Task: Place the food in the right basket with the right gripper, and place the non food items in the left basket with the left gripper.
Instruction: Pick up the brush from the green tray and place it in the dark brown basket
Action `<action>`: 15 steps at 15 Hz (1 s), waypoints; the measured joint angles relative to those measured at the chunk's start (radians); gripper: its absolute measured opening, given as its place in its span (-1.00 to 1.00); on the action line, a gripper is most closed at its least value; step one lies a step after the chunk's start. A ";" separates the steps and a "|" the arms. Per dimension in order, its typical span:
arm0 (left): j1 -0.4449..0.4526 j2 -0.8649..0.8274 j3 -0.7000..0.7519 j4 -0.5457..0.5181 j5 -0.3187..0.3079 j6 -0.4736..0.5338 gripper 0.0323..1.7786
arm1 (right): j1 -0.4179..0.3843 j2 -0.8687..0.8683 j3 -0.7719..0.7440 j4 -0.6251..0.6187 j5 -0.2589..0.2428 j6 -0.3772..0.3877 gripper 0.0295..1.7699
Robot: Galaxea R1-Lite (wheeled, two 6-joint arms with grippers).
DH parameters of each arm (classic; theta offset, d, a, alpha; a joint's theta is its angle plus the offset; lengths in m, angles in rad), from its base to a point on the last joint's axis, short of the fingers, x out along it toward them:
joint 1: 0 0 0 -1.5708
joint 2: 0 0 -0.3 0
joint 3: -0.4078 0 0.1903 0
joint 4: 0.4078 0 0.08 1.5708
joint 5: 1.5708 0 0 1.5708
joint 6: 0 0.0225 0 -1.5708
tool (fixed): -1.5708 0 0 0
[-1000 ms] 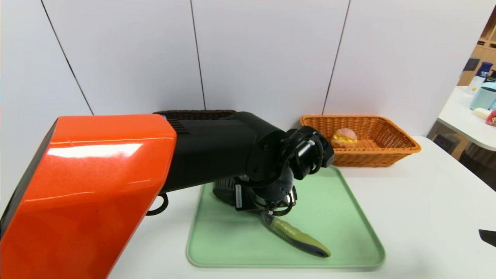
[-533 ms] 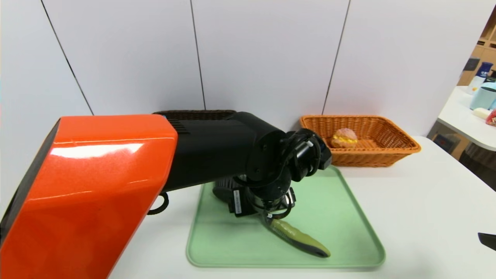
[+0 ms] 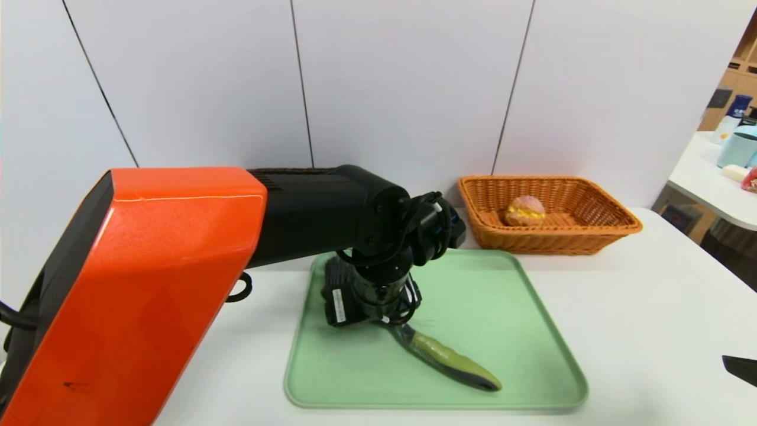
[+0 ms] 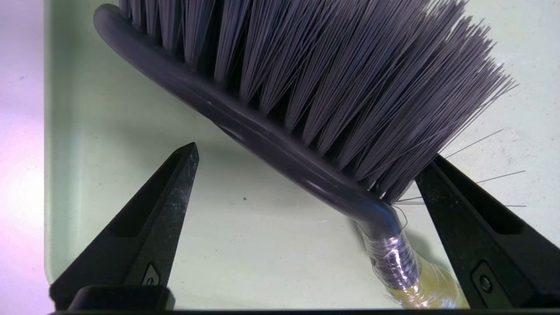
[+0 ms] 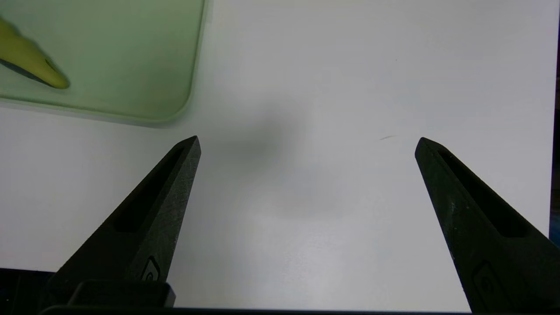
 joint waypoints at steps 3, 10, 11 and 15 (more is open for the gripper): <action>-0.010 -0.006 0.000 -0.004 -0.015 0.000 0.90 | 0.000 0.000 0.031 -0.072 0.000 -0.001 0.91; -0.039 -0.029 0.000 0.001 -0.045 0.001 0.90 | 0.000 0.003 0.036 -0.073 0.000 -0.004 0.91; -0.038 -0.029 0.000 0.001 -0.045 0.000 0.90 | 0.000 0.003 0.036 -0.073 0.000 -0.005 0.91; -0.038 -0.027 0.000 -0.001 -0.043 0.009 0.90 | 0.000 0.002 0.037 -0.073 -0.001 -0.006 0.91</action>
